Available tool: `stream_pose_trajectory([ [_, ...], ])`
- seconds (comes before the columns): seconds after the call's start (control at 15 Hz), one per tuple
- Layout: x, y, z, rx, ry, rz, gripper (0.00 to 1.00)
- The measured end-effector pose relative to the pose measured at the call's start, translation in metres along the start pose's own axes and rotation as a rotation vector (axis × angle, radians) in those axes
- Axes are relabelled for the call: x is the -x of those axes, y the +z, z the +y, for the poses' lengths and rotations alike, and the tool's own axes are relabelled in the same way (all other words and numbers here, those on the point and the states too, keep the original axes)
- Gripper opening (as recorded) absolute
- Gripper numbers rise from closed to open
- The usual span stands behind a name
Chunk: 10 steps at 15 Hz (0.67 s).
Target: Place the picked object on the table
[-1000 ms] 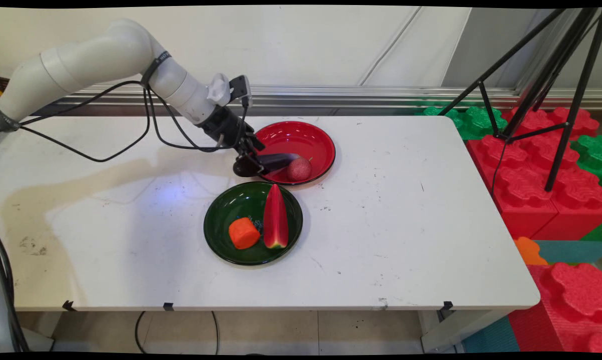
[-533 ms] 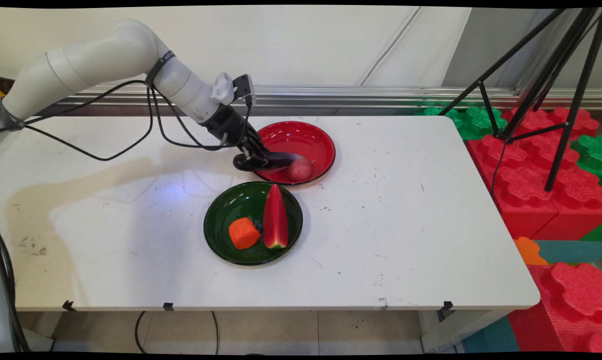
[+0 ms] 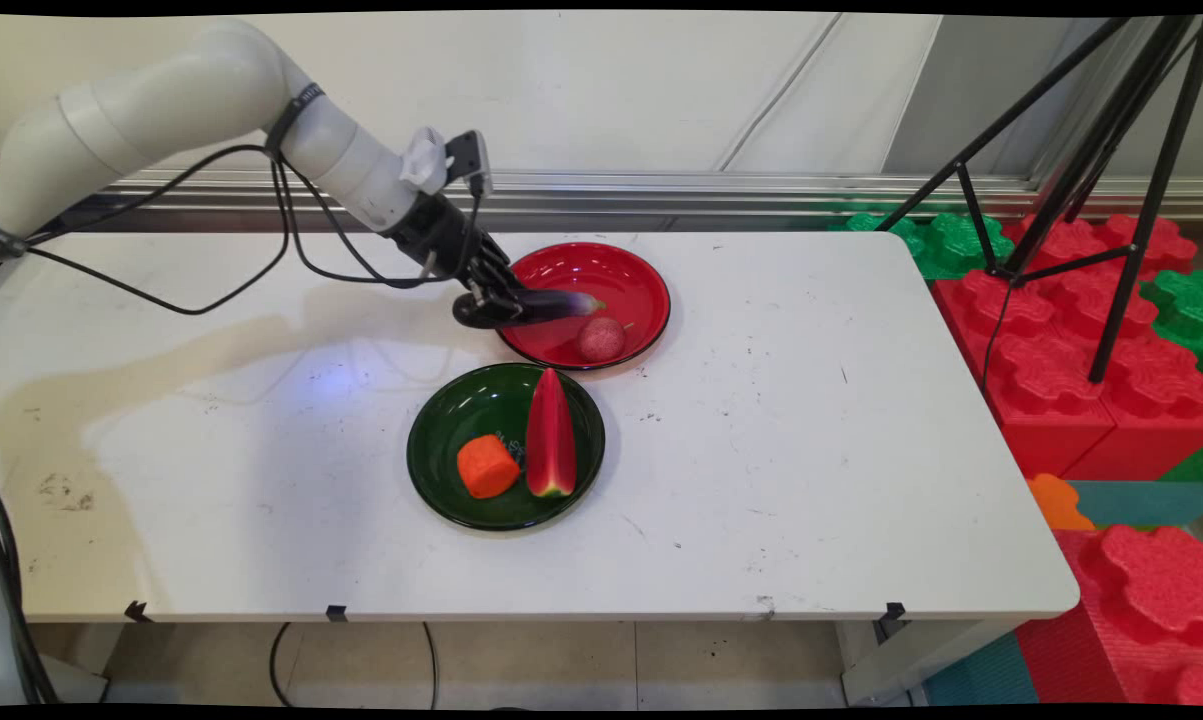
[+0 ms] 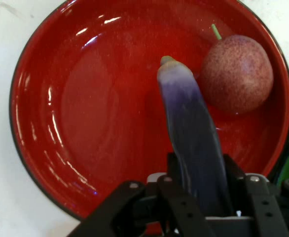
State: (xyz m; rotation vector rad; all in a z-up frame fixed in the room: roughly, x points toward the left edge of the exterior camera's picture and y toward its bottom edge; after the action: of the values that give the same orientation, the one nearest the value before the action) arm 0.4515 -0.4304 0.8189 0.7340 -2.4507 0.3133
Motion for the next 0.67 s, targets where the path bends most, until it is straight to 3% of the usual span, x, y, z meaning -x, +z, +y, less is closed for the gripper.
stream_pose_trajectory([
  [0.67,0.013,-0.077,-0.002,-0.015,0.039,0.046,0.0],
])
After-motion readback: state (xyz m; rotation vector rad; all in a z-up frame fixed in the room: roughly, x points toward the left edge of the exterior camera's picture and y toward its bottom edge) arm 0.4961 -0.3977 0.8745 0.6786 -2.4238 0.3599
